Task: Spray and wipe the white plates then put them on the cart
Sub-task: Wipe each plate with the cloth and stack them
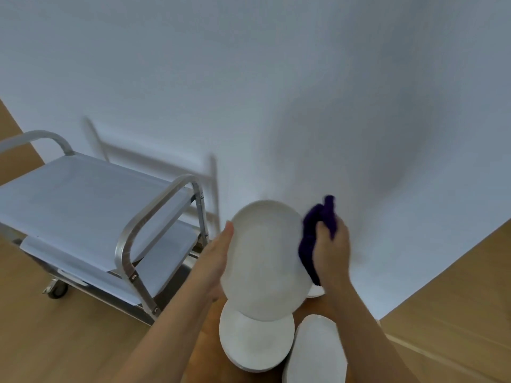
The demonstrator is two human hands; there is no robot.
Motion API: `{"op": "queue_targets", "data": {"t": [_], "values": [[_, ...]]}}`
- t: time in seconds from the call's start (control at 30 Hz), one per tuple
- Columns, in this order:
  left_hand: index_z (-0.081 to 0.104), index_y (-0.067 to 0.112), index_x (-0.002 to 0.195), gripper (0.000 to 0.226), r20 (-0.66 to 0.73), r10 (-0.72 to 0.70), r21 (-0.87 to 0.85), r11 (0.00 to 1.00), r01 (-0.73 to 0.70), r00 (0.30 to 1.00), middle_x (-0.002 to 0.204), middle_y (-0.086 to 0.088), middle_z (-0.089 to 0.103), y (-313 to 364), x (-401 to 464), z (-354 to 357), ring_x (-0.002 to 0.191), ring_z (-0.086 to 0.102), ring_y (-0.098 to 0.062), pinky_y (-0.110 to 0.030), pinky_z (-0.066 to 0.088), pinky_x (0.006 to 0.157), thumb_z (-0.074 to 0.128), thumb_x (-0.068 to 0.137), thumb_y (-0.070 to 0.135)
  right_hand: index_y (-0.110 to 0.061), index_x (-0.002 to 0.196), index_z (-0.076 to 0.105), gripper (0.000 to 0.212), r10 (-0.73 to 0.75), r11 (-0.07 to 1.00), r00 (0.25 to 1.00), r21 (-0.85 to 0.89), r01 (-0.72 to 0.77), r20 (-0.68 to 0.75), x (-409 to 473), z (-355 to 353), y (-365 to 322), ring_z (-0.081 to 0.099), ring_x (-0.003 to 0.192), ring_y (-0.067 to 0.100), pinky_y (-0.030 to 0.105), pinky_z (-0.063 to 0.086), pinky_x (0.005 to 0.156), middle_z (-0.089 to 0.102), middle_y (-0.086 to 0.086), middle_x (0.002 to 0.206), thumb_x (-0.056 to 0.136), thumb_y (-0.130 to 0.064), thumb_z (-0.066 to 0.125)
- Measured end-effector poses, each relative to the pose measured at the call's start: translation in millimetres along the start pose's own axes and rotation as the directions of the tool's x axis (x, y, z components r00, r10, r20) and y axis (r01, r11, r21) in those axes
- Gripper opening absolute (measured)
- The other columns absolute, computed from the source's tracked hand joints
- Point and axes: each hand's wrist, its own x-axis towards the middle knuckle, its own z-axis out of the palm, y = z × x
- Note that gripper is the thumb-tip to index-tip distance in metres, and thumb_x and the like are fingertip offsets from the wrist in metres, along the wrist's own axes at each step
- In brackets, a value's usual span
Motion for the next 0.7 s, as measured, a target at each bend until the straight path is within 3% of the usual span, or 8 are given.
{"op": "queue_targets", "data": {"t": [0.07,0.13,0.2,0.3,0.4,0.5,0.57,0.7], "values": [[0.058,0.020,0.127,0.065,-0.050,0.010,0.022,1.000,-0.009,0.999,0.113,-0.008,0.070,-9.2,0.3,12.1,0.104,0.067,-0.024,-0.035,0.056,0.075,0.049,0.079,0.064,-0.013,0.124,0.056,0.035,-0.169,0.948,0.981,-0.259,0.187,0.092,-6.5,22.5,4.6,0.048,0.112,0.022,0.031,0.037,0.098,0.055,0.007,0.123,0.090,-0.011,0.048],[0.059,0.021,0.127,0.065,-0.057,0.042,0.016,0.999,-0.041,0.997,0.113,-0.007,0.070,-14.2,2.1,20.5,0.106,0.066,-0.022,-0.036,0.055,0.082,0.050,0.078,0.064,-0.013,0.141,0.040,0.048,-0.207,0.865,0.968,-0.435,0.249,0.143,-16.8,38.3,9.9,0.034,0.132,0.020,0.031,0.025,0.111,0.039,0.005,0.145,0.094,-0.008,0.048],[0.062,0.022,0.123,0.061,-0.079,0.085,0.034,0.996,-0.082,0.993,0.112,-0.005,0.071,-13.2,3.7,25.9,0.105,0.067,-0.021,-0.035,0.054,0.084,0.051,0.078,0.062,-0.015,0.143,0.038,0.051,-0.245,0.844,0.931,-0.414,0.342,0.269,-32.1,48.0,11.0,0.034,0.133,0.017,0.020,0.018,0.111,0.040,0.002,0.145,0.093,-0.007,0.048],[0.065,0.021,0.112,0.051,-0.210,0.038,-0.014,0.999,-0.042,0.977,0.098,-0.002,0.075,-8.7,7.4,24.7,0.088,0.071,-0.014,-0.026,0.055,0.066,0.051,0.083,0.060,-0.012,0.138,0.044,0.053,-0.307,0.802,0.825,-0.339,0.493,0.474,-61.2,53.9,9.4,0.039,0.128,0.018,0.009,0.013,0.107,0.048,0.004,0.140,0.085,-0.009,0.047],[0.063,0.016,0.108,0.059,-0.312,-0.052,-0.106,0.994,0.020,0.949,0.094,-0.012,0.073,0.7,8.2,12.1,0.077,0.073,-0.026,-0.031,0.056,0.053,0.060,0.075,0.064,-0.013,0.130,0.055,0.050,-0.336,0.752,0.724,-0.291,0.591,0.602,-83.0,44.5,20.2,0.050,0.117,0.018,0.017,0.031,0.101,0.057,0.002,0.130,0.080,-0.012,0.055],[0.063,0.015,0.114,0.072,-0.275,-0.017,-0.111,0.994,-0.014,0.961,0.103,-0.014,0.071,1.3,5.8,2.9,0.087,0.071,-0.032,-0.036,0.057,0.060,0.061,0.063,0.065,-0.013,0.116,0.065,0.049,-0.365,0.606,0.665,-0.376,0.701,0.652,-82.9,23.9,37.7,0.062,0.100,0.021,0.025,0.049,0.084,0.067,0.000,0.116,0.067,-0.013,0.068],[0.069,0.014,0.107,0.066,-0.229,0.004,-0.112,0.993,-0.031,0.973,0.104,-0.013,0.071,-4.1,3.1,-2.6,0.085,0.071,-0.029,-0.037,0.058,0.063,0.064,0.063,0.063,-0.012,0.110,0.068,0.053,-0.332,0.529,0.676,-0.464,0.711,0.658,-77.0,10.9,49.8,0.065,0.093,0.023,0.030,0.056,0.076,0.069,0.002,0.109,0.057,-0.009,0.078],[0.065,0.021,0.112,0.069,-0.183,-0.078,0.006,0.997,0.081,0.980,0.104,-0.006,0.072,-22.8,0.2,-9.8,0.094,0.068,-0.023,-0.041,0.056,0.082,0.061,0.062,0.068,-0.003,0.107,0.069,0.057,-0.216,0.533,0.854,-0.675,0.510,0.474,-55.2,-2.7,67.1,0.066,0.085,0.033,0.036,0.058,0.062,0.069,0.012,0.106,0.053,0.001,0.082]]}}
